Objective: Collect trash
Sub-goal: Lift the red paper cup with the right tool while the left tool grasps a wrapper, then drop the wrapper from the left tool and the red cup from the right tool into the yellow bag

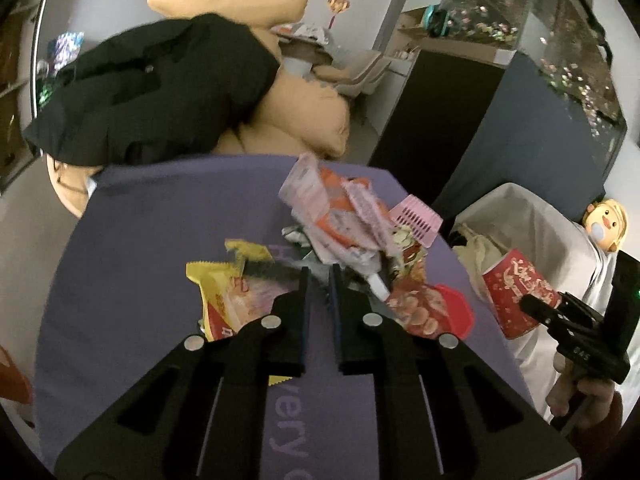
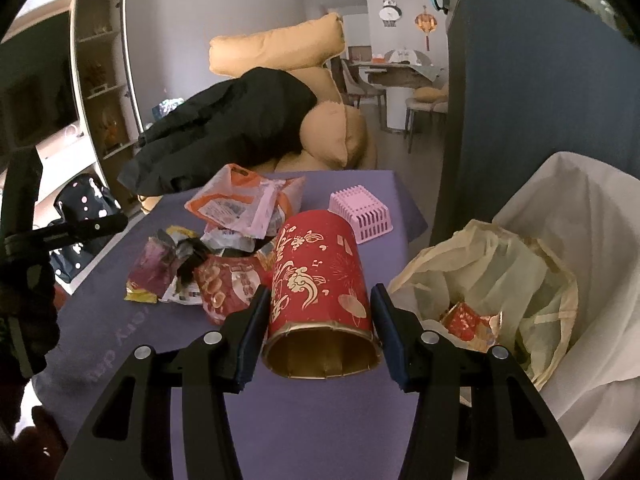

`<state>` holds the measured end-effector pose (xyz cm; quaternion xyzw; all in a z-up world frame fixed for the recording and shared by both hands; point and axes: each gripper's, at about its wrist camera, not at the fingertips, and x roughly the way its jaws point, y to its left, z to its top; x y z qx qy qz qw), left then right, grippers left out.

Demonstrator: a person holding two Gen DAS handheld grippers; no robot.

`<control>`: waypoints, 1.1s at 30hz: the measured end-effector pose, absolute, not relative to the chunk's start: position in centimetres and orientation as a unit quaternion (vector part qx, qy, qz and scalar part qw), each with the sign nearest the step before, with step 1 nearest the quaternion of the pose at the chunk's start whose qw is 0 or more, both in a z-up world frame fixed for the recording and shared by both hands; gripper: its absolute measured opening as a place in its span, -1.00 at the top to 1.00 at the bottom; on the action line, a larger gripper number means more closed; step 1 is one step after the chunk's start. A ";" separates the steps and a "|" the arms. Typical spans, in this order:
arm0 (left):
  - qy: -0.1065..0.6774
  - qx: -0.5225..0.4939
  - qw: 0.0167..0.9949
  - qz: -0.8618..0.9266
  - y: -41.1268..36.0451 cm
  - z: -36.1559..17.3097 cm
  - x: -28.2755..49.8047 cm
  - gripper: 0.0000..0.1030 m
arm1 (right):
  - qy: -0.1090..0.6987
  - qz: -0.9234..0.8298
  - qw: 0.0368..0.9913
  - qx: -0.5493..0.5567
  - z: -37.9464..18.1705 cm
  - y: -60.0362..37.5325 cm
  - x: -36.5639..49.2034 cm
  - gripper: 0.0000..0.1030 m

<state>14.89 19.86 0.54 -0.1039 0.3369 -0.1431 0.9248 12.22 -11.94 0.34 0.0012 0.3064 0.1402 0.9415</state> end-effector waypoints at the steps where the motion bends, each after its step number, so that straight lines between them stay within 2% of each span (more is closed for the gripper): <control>1: 0.334 -0.103 0.926 -0.143 19.9 0.8 14.7 0.83 | 0.304 0.140 0.942 0.002 0.5 -12.0 12.1 0.06; 3: 0.331 -0.108 0.927 -0.135 20.1 0.9 14.6 0.83 | 0.299 0.141 0.944 0.005 0.7 -12.3 11.9 0.06; 5: 0.333 -0.119 0.927 -0.127 20.5 0.6 14.8 0.75 | 0.298 0.143 0.944 0.008 0.9 -12.6 11.8 0.06; 6: 0.337 -0.123 0.926 -0.119 20.9 0.2 14.9 0.54 | 0.297 0.143 0.944 0.008 0.9 -12.7 11.7 0.06; 8: 0.344 -0.126 0.924 -0.107 21.4 -0.6 14.9 0.27 | 0.298 0.143 0.944 0.006 0.8 -12.8 11.5 0.06; 9: 0.348 -0.125 0.924 -0.100 21.7 -1.0 14.9 0.23 | 0.300 0.142 0.943 0.006 0.6 -12.9 11.5 0.05; 15: 0.398 -0.144 0.903 -0.077 23.4 -4.4 15.6 0.17 | 0.315 0.142 0.938 0.025 -0.5 -13.4 11.7 0.05; 21: 0.402 -0.138 0.898 -0.109 21.5 -5.2 15.4 0.11 | 0.323 0.148 0.934 0.019 -1.2 -12.5 12.0 0.05; 26: 0.413 -0.133 0.896 -0.094 20.4 -6.1 17.0 0.13 | 0.327 0.154 0.932 0.007 -1.5 -11.7 11.9 0.05; 27: 0.415 -0.133 0.895 -0.094 20.3 -6.2 17.3 0.44 | 0.327 0.154 0.932 0.005 -1.4 -11.6 11.9 0.05; 28: 0.416 -0.131 0.895 -0.094 20.2 -6.2 17.4 0.55 | 0.325 0.154 0.933 0.003 -1.3 -11.5 11.8 0.05; 33: 0.386 -0.111 0.911 -0.096 20.0 -4.2 16.5 0.76 | 0.314 0.152 0.937 0.003 -0.5 -12.0 11.5 0.05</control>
